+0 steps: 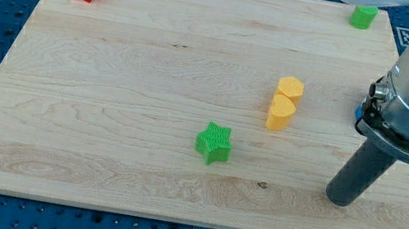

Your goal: Place the green star to the left of the yellow blocks

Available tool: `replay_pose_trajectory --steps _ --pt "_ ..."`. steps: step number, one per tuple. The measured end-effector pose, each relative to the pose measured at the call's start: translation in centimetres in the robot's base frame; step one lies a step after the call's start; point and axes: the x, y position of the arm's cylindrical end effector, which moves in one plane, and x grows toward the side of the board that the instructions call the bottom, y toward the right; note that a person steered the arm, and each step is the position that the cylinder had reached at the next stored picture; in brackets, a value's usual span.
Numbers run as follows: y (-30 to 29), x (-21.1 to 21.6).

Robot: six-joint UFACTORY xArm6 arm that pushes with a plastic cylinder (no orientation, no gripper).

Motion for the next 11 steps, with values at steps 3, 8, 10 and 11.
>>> replay_pose_trajectory --steps 3,8,10,11 --pt "-5.1 2.9" --pt "-16.8 -4.6" --pt "-14.2 -3.2" --pt "-14.3 -6.1"
